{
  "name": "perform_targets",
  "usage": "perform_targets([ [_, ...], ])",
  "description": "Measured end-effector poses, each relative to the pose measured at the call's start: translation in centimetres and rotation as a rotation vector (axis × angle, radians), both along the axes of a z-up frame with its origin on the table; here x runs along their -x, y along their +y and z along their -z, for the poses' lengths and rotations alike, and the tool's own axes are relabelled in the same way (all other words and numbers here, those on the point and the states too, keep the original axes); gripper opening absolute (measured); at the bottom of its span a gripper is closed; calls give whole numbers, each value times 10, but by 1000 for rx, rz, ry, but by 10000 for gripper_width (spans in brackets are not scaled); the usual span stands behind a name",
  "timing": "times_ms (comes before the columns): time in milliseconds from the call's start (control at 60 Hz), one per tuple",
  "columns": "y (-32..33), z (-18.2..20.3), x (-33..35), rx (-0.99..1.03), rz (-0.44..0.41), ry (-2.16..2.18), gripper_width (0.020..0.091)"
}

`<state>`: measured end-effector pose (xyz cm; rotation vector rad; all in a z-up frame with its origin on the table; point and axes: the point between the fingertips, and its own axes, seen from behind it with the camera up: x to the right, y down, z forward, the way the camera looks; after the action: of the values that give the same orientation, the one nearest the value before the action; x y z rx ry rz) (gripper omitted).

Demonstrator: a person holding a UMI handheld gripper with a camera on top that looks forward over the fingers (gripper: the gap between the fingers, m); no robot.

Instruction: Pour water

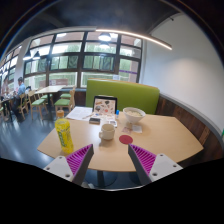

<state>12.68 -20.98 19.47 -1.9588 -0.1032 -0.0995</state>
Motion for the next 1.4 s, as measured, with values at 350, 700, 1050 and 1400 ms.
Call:
perform_targets([
  [350, 0, 53, 76, 48, -85, 33, 807],
  [700, 95, 125, 206, 29, -121, 43, 812],
  [1050, 182, 122, 227, -114, 0, -11, 388],
  [1400, 216, 123, 230, -139, -98, -64, 251],
])
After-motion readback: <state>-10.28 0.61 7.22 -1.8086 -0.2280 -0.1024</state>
